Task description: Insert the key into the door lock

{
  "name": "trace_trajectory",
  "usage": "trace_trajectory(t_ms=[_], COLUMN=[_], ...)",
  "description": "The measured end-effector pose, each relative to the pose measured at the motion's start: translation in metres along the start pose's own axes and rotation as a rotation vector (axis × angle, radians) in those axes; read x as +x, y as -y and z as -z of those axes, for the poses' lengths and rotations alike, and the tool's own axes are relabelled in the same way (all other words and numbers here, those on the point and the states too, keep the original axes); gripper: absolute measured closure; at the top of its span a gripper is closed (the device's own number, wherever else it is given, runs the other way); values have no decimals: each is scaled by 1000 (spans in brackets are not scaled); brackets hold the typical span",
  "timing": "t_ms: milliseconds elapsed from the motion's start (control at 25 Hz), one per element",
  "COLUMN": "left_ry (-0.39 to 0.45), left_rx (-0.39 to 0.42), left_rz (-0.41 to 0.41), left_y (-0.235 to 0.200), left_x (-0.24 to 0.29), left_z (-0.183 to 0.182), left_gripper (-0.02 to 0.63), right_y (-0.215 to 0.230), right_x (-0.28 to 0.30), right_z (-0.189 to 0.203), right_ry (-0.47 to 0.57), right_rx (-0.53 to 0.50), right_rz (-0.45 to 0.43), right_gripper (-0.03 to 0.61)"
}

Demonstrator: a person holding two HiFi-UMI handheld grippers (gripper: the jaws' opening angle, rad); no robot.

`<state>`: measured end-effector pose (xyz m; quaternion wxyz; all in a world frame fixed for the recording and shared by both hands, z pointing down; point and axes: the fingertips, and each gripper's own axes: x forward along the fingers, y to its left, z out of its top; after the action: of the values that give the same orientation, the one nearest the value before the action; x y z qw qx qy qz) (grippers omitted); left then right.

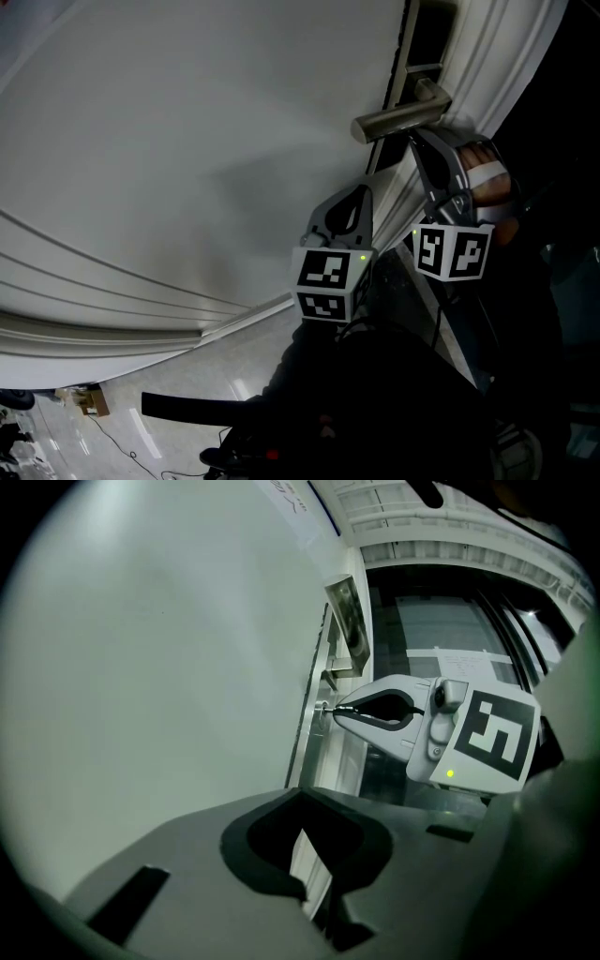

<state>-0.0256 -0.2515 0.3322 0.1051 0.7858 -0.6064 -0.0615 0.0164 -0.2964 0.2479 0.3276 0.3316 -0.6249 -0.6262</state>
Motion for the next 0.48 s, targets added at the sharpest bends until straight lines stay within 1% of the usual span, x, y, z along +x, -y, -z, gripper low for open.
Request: trace_trajectory(t_ms=[480], left_ry=[6], left_rx=[8], left_rz=[4], left_y=[1], left_x=[0], left_z=[0], left_gripper=[612], right_y=[-2], right_x=[1], right_z=[1], right_ry=[5], right_rx=[4], right_rz=[-5], right_gripper=[566])
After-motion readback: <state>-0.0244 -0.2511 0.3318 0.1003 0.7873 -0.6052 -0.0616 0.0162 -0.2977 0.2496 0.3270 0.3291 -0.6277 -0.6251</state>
